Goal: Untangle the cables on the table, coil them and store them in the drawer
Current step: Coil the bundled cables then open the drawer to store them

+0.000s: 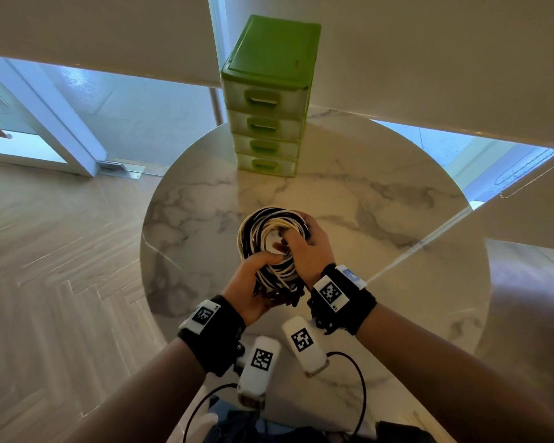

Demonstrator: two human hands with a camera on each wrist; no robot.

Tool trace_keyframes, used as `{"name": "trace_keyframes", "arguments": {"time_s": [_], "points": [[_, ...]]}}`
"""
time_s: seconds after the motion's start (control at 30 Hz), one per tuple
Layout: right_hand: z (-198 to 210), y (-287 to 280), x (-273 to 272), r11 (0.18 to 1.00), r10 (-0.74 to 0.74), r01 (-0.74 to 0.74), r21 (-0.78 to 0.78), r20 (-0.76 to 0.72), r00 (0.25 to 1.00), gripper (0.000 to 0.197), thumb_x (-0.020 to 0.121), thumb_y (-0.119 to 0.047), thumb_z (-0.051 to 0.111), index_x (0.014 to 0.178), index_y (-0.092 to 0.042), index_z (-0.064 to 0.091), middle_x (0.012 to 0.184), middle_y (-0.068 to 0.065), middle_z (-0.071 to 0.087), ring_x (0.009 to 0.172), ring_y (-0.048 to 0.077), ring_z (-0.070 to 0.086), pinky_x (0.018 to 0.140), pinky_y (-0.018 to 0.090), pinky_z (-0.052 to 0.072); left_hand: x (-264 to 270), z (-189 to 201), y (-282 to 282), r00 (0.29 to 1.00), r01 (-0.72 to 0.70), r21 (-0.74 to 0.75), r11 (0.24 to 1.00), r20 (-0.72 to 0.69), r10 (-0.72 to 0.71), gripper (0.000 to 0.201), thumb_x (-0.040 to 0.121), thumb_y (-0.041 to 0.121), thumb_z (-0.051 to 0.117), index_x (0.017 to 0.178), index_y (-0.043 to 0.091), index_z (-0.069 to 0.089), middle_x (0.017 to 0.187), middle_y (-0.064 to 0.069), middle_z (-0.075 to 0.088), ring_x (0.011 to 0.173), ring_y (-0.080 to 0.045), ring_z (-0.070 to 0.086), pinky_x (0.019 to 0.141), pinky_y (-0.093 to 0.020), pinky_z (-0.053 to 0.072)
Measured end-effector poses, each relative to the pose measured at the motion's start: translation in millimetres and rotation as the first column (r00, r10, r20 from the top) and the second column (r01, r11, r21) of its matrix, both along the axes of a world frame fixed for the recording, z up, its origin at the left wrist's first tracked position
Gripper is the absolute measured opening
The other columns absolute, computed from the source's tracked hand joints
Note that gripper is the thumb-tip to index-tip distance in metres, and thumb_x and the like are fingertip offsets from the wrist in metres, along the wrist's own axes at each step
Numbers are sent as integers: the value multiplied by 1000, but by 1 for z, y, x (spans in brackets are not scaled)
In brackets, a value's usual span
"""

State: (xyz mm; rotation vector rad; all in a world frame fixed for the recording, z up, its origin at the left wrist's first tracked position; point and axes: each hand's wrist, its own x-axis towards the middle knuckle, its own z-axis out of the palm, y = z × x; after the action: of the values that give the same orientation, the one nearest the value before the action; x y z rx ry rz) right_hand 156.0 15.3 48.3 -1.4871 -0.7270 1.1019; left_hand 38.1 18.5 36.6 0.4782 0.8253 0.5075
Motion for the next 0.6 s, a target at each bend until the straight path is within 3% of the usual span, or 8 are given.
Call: {"name": "trace_keyframes", "arguments": {"time_s": [0.13,0.2,0.33,0.43,0.53,0.6], "points": [[-6,-1,2,1000,6,-6,-2,120,993,25,88,-10,51,112,-10,58,82,2,66,70,7,63,61,20,51,-3,0,-1,996,75,-54,996,-40,-77,40,73,20,66,112,9,64,100,-13,69,85,-25,67,71,-37,55],[-10,0,3,999,21,-16,-33,156,988,24,89,-13,50,112,-11,58,80,0,65,65,2,61,58,17,48,0,-2,-3,995,70,-63,996,-73,-74,36,72,21,66,107,9,64,92,-11,69,76,-22,66,62,-31,53],[-10,-1,6,981,145,-114,-159,199,969,26,88,-29,54,111,-16,57,93,4,68,79,12,64,68,24,48,6,-3,-9,996,-13,-115,993,-92,2,16,84,18,57,93,7,65,75,-9,70,60,-19,65,51,-24,49],[-12,-1,7,964,190,-165,-210,108,976,30,87,-38,57,106,-16,58,101,5,67,92,19,63,80,31,49,7,-5,-17,997,-76,-205,976,-43,68,24,76,19,60,96,5,64,77,-11,70,61,-22,67,46,-22,48],[-11,-2,5,961,187,-206,-185,-112,976,43,96,-40,39,104,-4,61,99,14,65,94,24,61,92,40,45,6,-8,-23,996,-90,-239,967,-40,83,40,69,17,68,105,2,63,87,-14,68,70,-25,66,46,-23,49],[-10,-4,6,967,100,-157,-200,-267,959,53,97,-48,28,105,-7,59,98,14,65,95,25,60,95,40,43,4,-9,-25,994,-101,-246,964,-54,90,42,69,18,67,107,1,63,90,-15,68,73,-25,66,49,-24,51]]}}
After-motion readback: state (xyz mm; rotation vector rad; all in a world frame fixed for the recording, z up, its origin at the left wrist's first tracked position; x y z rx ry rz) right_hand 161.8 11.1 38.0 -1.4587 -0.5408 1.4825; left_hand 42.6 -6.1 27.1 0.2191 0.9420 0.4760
